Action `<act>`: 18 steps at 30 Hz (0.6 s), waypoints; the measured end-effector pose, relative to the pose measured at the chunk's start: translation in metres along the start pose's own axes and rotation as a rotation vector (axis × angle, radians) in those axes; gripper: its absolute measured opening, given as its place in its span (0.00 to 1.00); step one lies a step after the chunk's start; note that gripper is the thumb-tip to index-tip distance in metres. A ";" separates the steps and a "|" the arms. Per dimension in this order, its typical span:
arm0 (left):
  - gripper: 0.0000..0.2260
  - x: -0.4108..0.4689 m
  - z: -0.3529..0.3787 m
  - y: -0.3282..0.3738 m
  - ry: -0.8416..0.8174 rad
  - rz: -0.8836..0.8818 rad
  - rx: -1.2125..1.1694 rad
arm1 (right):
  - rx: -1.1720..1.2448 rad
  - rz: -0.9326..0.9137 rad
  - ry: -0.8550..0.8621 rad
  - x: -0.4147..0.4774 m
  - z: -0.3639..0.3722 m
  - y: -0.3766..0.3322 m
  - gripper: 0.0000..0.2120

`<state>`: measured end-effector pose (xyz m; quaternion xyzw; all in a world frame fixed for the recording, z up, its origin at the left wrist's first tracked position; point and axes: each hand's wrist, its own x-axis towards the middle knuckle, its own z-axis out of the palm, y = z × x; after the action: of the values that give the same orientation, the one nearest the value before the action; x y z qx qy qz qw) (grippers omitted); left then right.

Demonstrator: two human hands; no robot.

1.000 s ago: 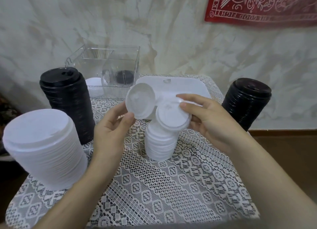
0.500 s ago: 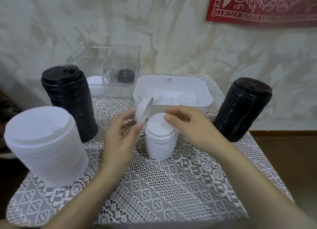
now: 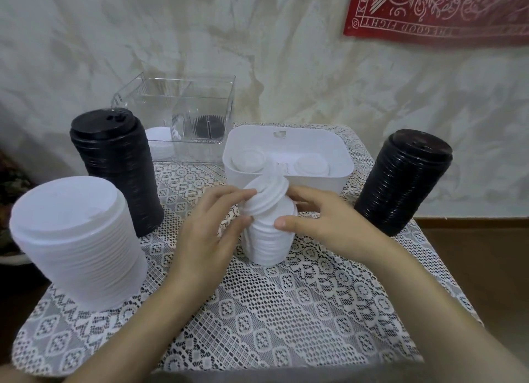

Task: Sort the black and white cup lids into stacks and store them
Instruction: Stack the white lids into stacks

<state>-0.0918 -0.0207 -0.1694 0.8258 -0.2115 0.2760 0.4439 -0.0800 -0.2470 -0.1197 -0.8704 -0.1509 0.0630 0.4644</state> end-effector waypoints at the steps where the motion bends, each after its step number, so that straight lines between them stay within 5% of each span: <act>1: 0.16 0.000 0.000 0.000 -0.013 0.028 0.032 | 0.025 -0.005 -0.008 -0.001 -0.001 0.000 0.28; 10: 0.16 -0.001 -0.001 0.002 -0.099 0.081 0.049 | 0.137 0.008 -0.005 -0.002 0.000 0.000 0.35; 13: 0.17 -0.003 -0.002 0.004 -0.120 0.020 -0.019 | 0.096 -0.035 0.006 -0.002 0.001 0.001 0.29; 18: 0.37 -0.006 0.001 0.005 -0.228 -0.255 -0.219 | 0.113 -0.031 -0.001 -0.004 -0.003 0.002 0.26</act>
<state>-0.0990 -0.0240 -0.1706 0.8187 -0.1830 0.0978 0.5354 -0.0821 -0.2521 -0.1197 -0.8404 -0.1606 0.0646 0.5136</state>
